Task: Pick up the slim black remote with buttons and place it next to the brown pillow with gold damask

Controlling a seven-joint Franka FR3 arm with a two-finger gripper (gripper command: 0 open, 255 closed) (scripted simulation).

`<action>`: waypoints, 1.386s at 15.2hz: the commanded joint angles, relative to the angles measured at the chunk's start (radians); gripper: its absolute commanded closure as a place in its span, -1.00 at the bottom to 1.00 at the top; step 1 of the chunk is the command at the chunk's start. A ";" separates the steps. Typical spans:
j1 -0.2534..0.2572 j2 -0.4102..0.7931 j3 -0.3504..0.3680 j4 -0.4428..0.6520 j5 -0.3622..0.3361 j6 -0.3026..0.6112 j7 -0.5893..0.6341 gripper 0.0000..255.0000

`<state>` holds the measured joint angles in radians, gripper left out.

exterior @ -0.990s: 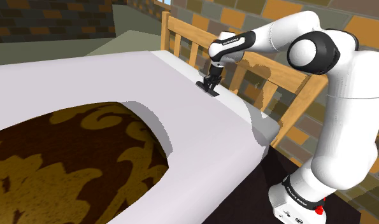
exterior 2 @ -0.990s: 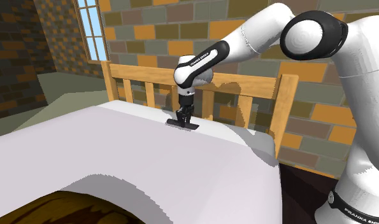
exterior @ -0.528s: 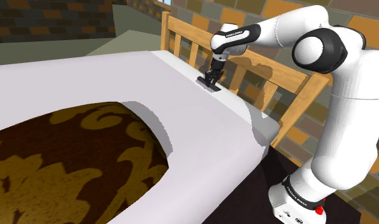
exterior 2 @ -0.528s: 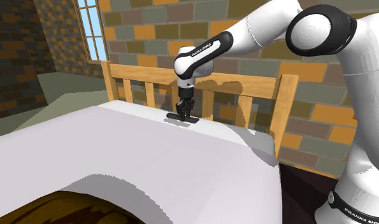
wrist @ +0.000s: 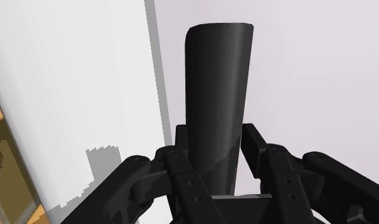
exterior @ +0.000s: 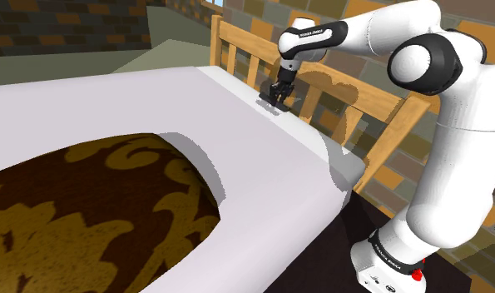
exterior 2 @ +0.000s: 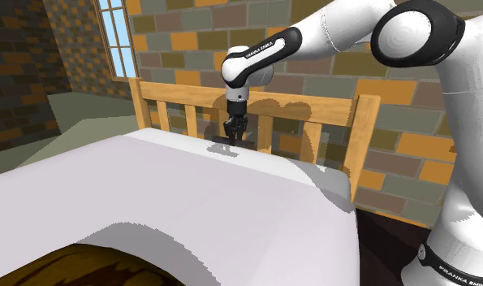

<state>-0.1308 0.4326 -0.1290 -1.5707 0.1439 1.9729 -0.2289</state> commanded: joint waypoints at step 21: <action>-0.009 -0.029 -0.006 0.256 -0.012 -0.284 0.025 1.00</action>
<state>-0.1395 0.4030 -0.1348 -1.3272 0.1318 1.7014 -0.2050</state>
